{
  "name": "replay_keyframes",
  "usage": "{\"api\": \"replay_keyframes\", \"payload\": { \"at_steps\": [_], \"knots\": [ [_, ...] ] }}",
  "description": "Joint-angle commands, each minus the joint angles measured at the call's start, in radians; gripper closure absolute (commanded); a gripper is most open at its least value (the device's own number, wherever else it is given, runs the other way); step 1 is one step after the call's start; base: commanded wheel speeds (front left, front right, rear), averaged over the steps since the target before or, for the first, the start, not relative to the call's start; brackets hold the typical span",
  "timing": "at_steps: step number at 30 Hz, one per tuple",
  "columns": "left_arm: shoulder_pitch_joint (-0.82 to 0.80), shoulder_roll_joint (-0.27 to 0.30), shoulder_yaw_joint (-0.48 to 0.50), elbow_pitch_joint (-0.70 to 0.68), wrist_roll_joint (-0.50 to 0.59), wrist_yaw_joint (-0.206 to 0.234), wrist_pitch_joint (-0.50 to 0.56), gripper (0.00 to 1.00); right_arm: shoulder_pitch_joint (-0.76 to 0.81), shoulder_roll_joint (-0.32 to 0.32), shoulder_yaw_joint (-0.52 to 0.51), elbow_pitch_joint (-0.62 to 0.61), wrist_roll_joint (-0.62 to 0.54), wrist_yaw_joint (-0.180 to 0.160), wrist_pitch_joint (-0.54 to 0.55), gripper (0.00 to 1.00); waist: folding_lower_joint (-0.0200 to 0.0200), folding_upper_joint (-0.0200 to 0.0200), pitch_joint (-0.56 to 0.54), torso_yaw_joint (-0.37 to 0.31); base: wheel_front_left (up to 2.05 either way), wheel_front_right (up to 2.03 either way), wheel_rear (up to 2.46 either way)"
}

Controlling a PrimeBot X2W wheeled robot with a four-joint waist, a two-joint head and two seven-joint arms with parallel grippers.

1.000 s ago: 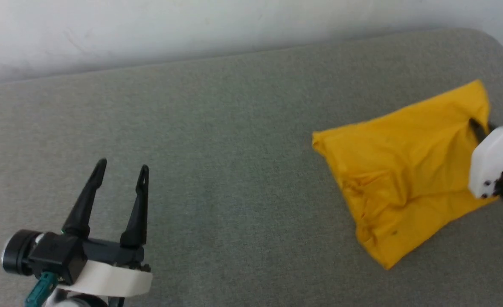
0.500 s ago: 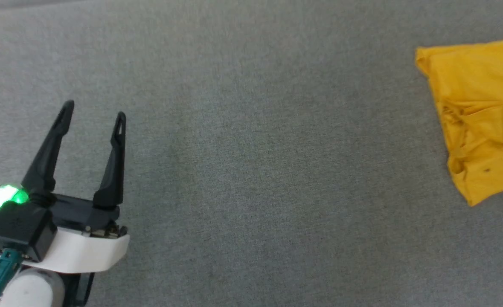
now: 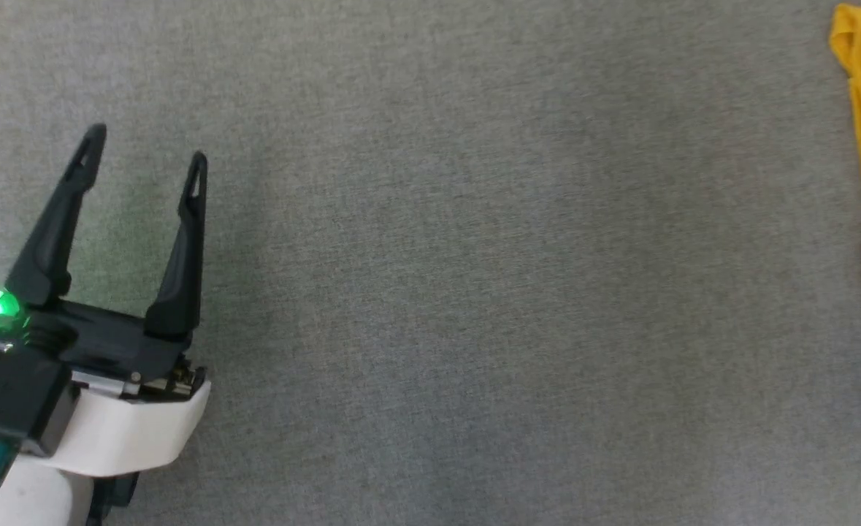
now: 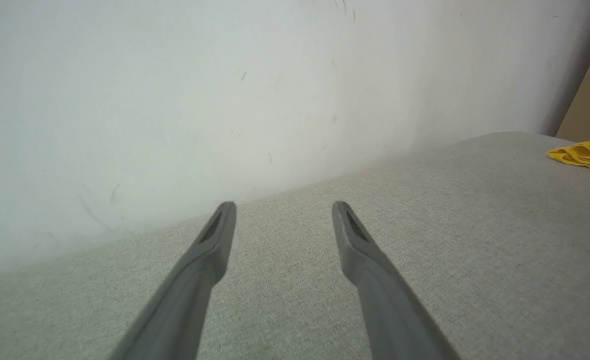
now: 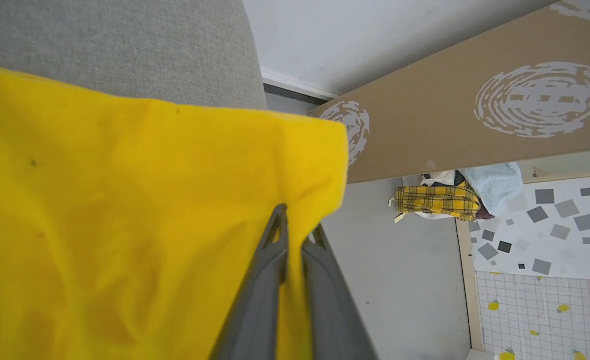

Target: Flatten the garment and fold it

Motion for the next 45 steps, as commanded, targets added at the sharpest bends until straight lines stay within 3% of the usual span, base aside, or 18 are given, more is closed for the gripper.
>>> {"api": "replay_keyframes", "payload": {
  "at_steps": [1,2,3,4,5,6,16,25,32,45],
  "knots": [
    [-0.019,0.004,0.001,-0.008,0.009,-0.001,-0.018,0.0,-0.02,0.007,-0.013,0.018,-0.018,-0.002,-0.01,1.0,-0.0002,0.0,0.025,0.01,0.0,0.0,0.0],
    [-0.02,0.005,0.001,-0.009,0.013,0.0,-0.026,0.0,-0.023,0.011,-0.02,0.03,-0.026,-0.002,-0.016,0.85,-0.0002,0.0,0.025,0.011,0.0,0.0,0.0],
    [-0.021,0.004,0.001,-0.009,0.013,0.001,-0.034,0.0,-0.025,0.013,-0.025,0.041,-0.034,-0.002,-0.022,0.63,-0.0002,0.0,0.025,0.012,0.0,0.0,0.0],
    [-0.02,0.001,0.002,-0.007,0.011,0.003,-0.038,0.0,-0.028,0.015,-0.028,0.052,-0.042,-0.002,-0.027,0.53,-0.0002,0.0,0.024,0.013,0.0,0.0,0.0],
    [-0.018,-0.001,0.005,-0.004,0.008,0.007,-0.038,0.0,-0.031,0.017,-0.03,0.063,-0.049,-0.002,-0.033,0.15,-0.0002,0.0,0.022,0.013,0.0,0.0,0.0],
    [-0.012,-0.007,0.008,0.005,0.001,0.014,-0.026,0.0,-0.034,0.019,-0.033,0.074,-0.055,-0.002,-0.039,0.0,-0.0002,0.0,0.019,0.014,0.0,0.0,0.0],
    [0.002,-0.06,0.002,0.034,-0.076,0.022,-0.05,0.0,-0.037,0.02,-0.048,0.161,-0.076,-0.002,-0.098,0.0,-0.0002,0.0,-0.056,0.029,0.0,0.0,0.0],
    [0.056,-0.118,0.007,0.129,-0.097,0.06,-0.111,0.0,0.015,0.049,-0.055,0.156,-0.04,-0.002,-0.169,0.0,-0.0002,0.0,-0.222,0.056,0.0,0.0,0.0],
    [0.133,-0.161,0.009,0.192,-0.133,0.067,-0.132,0.0,0.118,0.151,-0.05,0.016,0.032,-0.002,-0.224,0.0,-0.0002,0.0,-0.375,0.095,0.0,0.0,0.0],
    [0.258,-0.21,-0.011,0.283,-0.184,0.08,-0.134,0.0,0.374,0.36,0.132,-0.336,0.127,-0.002,-0.236,0.0,-0.0002,0.0,-0.571,0.152,0.0,0.0,0.0]
  ]
}}
